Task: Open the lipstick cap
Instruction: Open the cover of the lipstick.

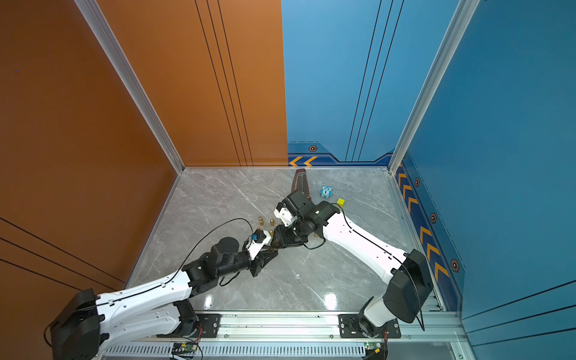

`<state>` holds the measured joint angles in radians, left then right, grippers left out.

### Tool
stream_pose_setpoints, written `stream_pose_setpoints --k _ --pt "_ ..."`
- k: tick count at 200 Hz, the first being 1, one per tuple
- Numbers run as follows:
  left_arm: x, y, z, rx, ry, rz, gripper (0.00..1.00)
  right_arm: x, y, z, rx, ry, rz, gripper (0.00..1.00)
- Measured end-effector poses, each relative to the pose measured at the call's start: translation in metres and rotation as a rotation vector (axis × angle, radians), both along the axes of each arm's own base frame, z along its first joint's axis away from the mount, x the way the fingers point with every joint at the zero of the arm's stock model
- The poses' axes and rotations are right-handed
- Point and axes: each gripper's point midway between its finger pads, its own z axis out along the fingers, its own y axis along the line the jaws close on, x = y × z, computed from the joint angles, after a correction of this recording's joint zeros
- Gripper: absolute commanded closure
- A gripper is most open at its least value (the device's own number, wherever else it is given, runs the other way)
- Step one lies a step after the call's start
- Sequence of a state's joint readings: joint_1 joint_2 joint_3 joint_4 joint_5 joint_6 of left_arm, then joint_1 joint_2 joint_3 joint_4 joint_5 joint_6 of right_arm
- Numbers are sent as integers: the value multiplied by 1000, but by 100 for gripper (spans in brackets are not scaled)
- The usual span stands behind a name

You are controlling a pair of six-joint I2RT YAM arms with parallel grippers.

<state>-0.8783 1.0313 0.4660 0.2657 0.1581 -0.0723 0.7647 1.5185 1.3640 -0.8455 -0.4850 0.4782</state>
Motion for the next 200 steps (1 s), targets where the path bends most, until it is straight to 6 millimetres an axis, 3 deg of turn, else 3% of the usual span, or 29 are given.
stream_pose_setpoints --k 64,169,200 --pt "-1 1 -3 8 10 2 100 0 2 0 -5 -21 12 75" --pt "2 1 8 -21 -19 13 100 3 -1 13 40 -29 -9 79" --pt "-1 8 -9 27 28 28 100 12 -13 29 76 -64 -57 80"
